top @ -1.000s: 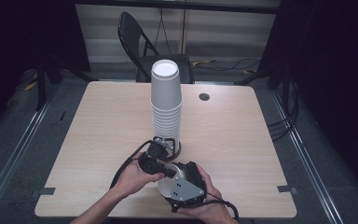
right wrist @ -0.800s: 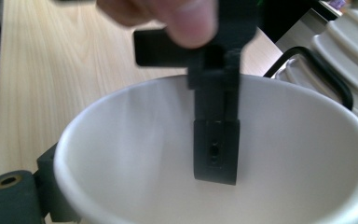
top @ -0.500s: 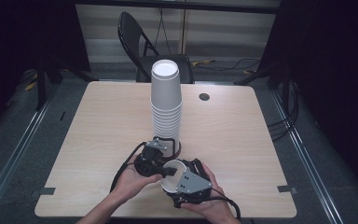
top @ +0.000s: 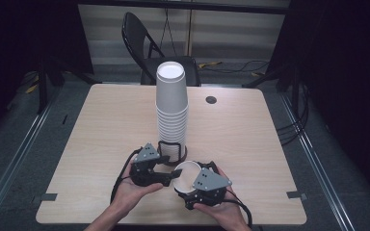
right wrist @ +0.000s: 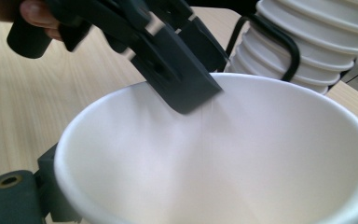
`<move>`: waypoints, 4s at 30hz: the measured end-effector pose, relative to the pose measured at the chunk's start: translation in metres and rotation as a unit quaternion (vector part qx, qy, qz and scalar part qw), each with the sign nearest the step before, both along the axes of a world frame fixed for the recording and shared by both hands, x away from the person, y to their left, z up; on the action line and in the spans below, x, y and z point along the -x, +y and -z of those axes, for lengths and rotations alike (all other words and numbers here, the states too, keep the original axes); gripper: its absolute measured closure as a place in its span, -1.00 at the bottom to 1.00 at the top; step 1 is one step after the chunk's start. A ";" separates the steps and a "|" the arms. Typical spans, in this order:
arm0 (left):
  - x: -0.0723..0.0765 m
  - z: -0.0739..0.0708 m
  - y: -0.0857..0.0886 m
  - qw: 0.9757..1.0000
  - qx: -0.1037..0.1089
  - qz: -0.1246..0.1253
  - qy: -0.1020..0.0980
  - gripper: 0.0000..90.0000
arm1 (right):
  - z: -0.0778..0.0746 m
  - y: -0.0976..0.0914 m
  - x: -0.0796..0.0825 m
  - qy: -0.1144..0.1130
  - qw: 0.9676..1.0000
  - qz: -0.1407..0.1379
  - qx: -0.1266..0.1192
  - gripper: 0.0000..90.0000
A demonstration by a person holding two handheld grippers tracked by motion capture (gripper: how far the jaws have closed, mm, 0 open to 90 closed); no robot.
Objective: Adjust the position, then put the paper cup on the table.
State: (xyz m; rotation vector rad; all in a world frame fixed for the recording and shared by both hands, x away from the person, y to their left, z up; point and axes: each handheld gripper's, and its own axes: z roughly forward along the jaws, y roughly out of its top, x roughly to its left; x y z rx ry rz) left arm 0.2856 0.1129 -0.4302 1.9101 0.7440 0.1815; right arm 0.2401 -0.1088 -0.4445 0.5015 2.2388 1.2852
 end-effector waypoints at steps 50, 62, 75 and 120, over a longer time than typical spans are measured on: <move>0.007 0.033 0.065 0.996 0.000 -0.076 -0.052 -0.56 | -0.023 -0.064 -0.059 0.042 0.985 0.124 -0.111 -0.78; 0.011 0.038 0.064 0.996 -0.007 -0.077 -0.039 -0.61 | -0.019 -0.074 -0.090 0.053 0.978 0.151 -0.137 -0.79; 0.011 0.041 0.061 0.996 -0.011 -0.075 -0.043 -0.59 | -0.025 -0.076 -0.119 0.049 0.970 0.184 -0.154 -0.79; 0.008 0.045 0.067 0.997 0.004 -0.076 -0.027 -0.53 | 0.022 -0.078 -0.177 0.083 0.950 0.252 -0.167 -0.80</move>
